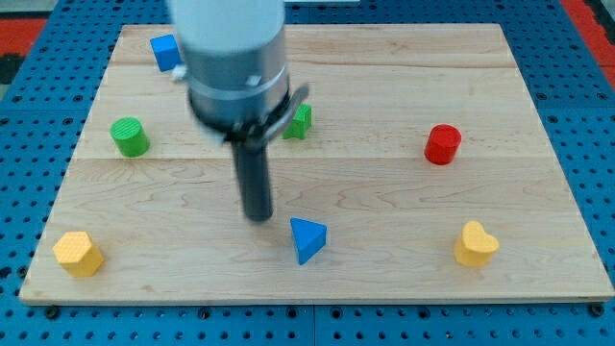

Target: Move the blue triangle closer to green star

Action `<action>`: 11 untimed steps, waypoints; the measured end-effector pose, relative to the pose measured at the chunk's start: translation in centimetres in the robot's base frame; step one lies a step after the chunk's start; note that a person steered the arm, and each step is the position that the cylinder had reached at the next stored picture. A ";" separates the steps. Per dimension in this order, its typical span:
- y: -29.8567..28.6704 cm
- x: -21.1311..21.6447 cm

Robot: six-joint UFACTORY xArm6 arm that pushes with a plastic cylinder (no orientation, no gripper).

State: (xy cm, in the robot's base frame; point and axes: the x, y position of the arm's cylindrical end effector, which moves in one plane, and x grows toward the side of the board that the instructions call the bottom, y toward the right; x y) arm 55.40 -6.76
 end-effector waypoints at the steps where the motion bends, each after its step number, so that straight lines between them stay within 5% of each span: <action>1: 3.1 4.0; 3: 6.7 -5.3; 5: 5.2 -0.5; 6: 11.4 -2.1; 8: 13.8 -15.4; 11: 8.0 -21.6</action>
